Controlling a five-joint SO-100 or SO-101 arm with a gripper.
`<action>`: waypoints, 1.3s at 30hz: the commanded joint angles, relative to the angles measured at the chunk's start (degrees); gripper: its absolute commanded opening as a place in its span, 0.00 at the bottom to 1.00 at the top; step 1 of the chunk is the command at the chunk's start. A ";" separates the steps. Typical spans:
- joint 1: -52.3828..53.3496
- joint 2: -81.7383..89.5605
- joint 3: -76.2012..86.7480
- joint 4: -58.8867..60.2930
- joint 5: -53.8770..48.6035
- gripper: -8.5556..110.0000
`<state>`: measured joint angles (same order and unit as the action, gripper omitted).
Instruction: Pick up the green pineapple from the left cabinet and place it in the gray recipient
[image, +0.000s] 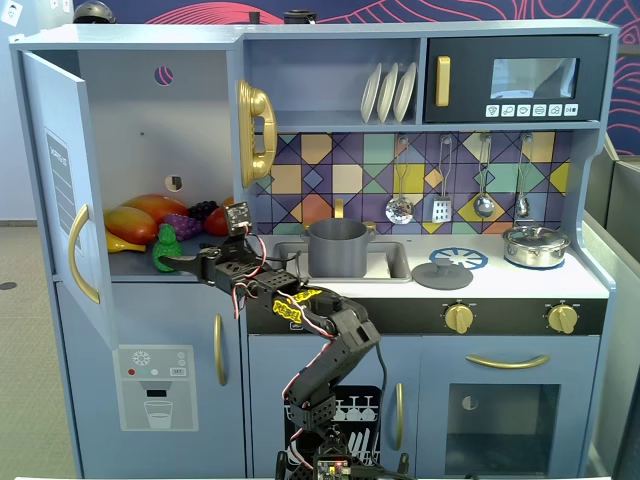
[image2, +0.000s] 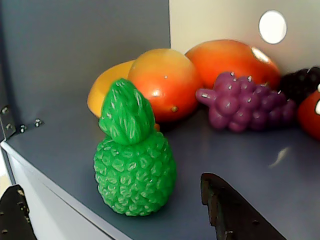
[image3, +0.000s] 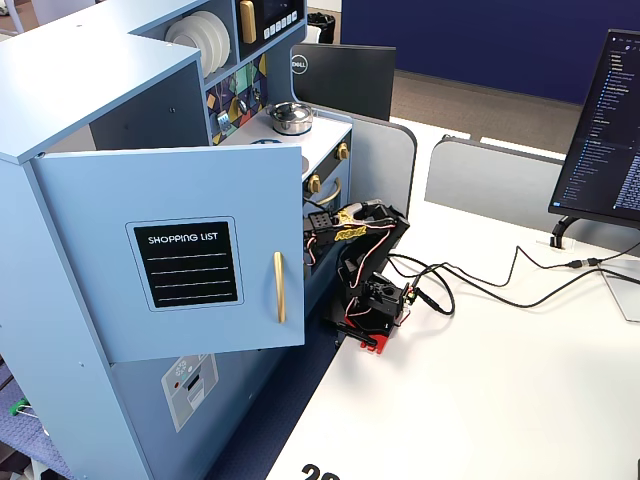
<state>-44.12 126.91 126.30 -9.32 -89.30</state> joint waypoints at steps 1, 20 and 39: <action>-0.53 -1.93 -4.92 -2.55 1.14 0.41; -0.97 -16.44 -14.15 -6.59 -1.14 0.39; -3.78 -29.09 -27.42 -6.94 -7.73 0.07</action>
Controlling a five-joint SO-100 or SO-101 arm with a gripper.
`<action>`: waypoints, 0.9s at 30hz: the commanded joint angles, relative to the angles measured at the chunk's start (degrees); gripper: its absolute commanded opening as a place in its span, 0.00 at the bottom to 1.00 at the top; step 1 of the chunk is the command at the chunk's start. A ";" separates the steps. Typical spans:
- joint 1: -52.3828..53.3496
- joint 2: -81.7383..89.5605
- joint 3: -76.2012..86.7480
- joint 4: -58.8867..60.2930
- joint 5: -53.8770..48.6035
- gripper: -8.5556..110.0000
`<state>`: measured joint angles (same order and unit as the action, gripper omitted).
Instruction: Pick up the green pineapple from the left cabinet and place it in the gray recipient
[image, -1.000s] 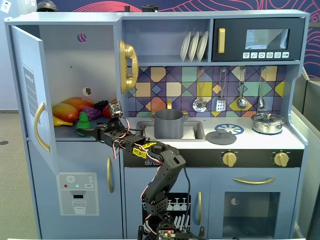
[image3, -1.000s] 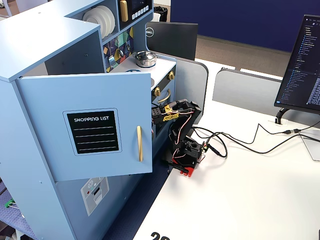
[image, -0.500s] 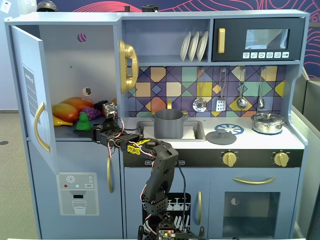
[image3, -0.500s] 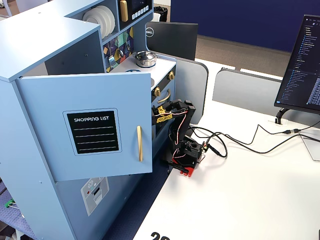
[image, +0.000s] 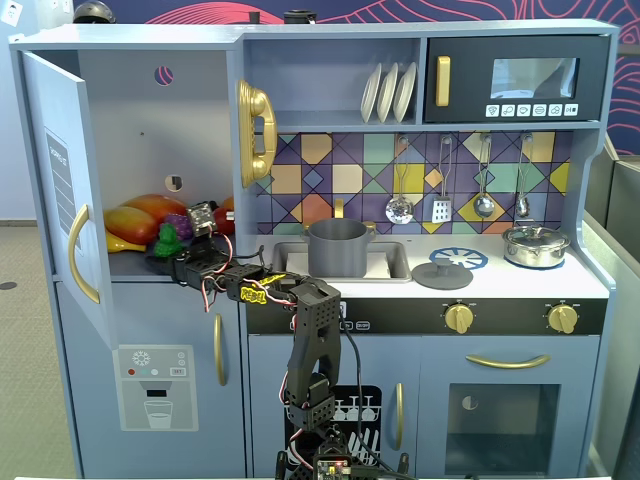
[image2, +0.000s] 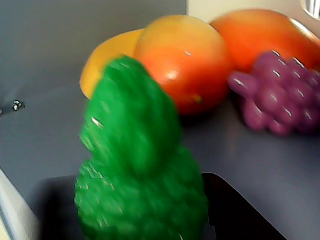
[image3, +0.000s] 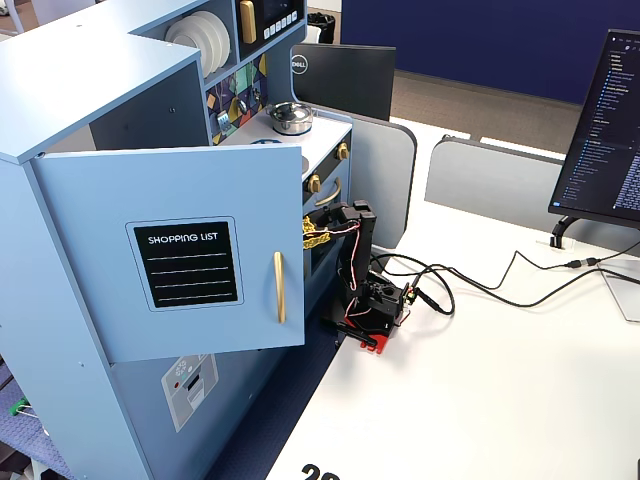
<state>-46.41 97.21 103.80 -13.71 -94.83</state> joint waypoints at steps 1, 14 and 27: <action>-1.67 0.97 -5.01 -2.55 -2.29 0.07; -6.42 32.52 8.88 4.83 -6.50 0.07; 33.40 65.13 18.72 24.17 1.41 0.07</action>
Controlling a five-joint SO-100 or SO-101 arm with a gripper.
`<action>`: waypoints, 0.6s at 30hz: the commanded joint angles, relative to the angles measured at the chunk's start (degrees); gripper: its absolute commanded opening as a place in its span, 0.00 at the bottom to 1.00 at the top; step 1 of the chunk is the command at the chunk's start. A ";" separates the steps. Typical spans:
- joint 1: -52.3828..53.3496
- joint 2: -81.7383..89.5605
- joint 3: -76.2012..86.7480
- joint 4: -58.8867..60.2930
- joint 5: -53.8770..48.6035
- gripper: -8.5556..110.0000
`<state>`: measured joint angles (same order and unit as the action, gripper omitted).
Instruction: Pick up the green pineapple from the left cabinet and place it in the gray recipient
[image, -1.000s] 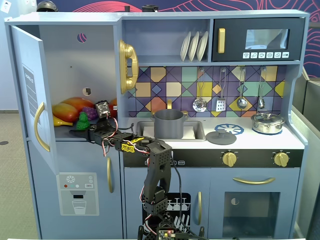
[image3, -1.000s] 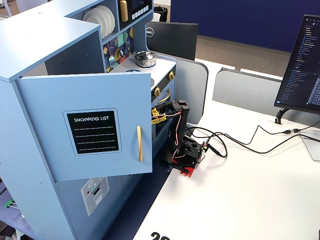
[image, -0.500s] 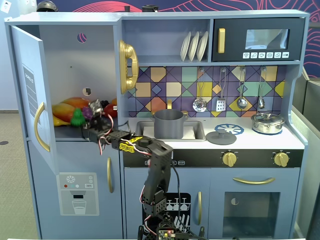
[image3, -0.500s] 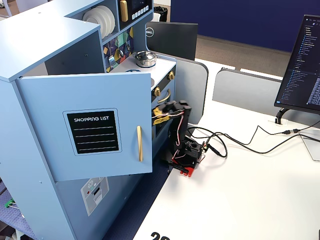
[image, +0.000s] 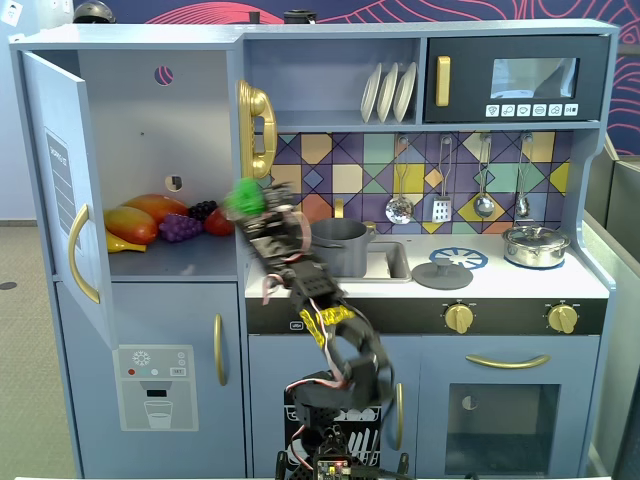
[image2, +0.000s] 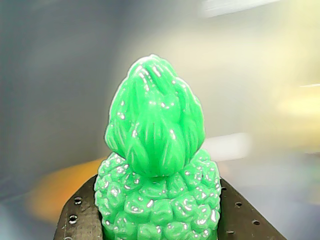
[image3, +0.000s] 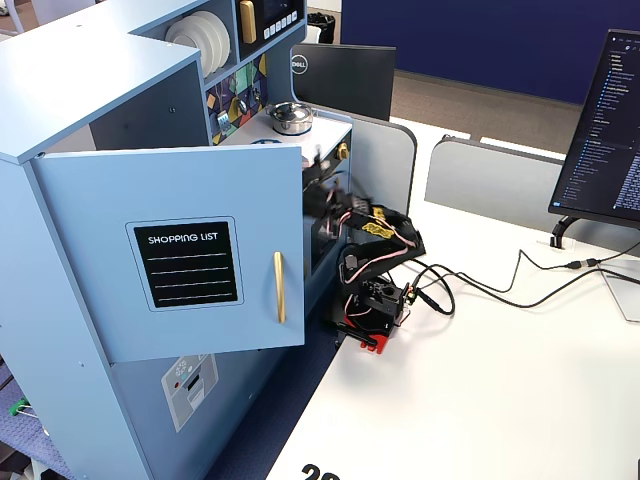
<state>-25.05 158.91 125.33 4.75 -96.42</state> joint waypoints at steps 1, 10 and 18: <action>13.97 2.64 -3.96 8.09 2.64 0.07; 22.50 -20.30 -19.78 16.61 0.79 0.07; 26.63 -36.47 -32.87 19.51 1.14 0.07</action>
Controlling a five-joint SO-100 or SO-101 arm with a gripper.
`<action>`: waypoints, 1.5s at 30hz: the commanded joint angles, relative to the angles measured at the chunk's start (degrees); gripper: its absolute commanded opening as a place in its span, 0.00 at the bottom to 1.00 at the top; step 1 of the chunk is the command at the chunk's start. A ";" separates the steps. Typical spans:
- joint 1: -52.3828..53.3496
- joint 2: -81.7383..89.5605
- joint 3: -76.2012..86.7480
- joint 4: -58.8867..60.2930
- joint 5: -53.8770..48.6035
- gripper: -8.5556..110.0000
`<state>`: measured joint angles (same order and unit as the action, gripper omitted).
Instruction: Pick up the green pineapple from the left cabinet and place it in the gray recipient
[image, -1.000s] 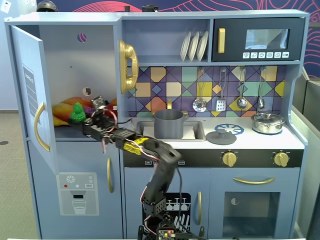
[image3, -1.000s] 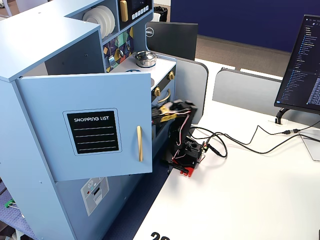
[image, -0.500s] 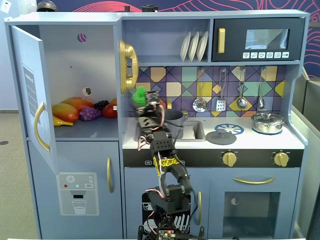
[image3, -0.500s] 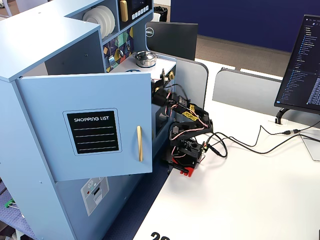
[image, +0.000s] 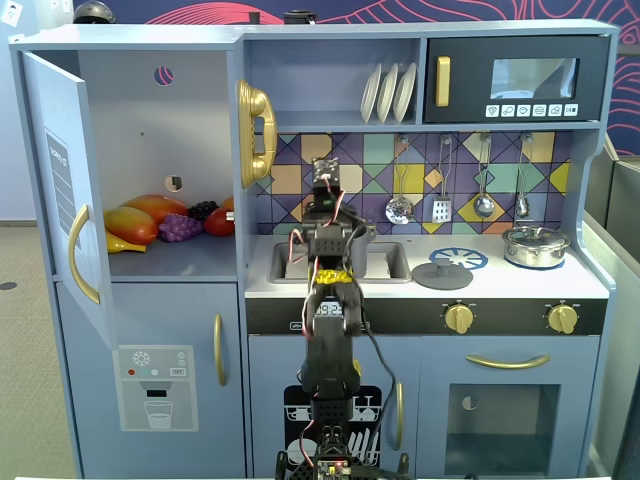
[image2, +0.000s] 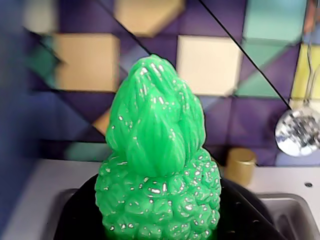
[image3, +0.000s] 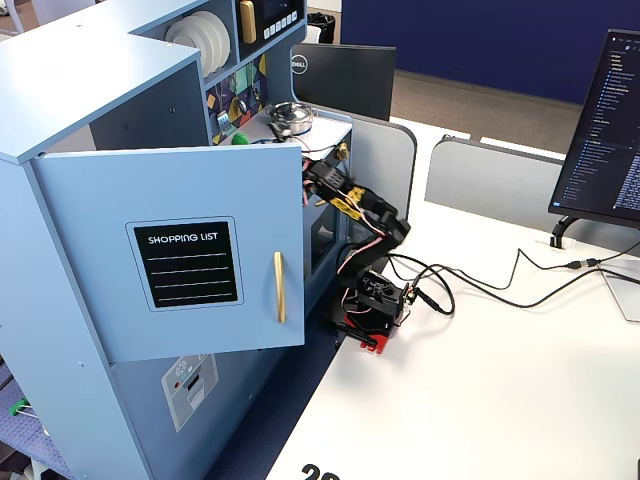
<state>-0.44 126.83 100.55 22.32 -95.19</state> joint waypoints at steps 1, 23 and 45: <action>2.11 -5.10 -8.53 2.90 0.18 0.07; -1.93 22.32 0.62 37.79 3.52 0.18; -1.93 32.08 61.79 29.44 13.36 0.07</action>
<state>-2.90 157.76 158.38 54.93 -82.09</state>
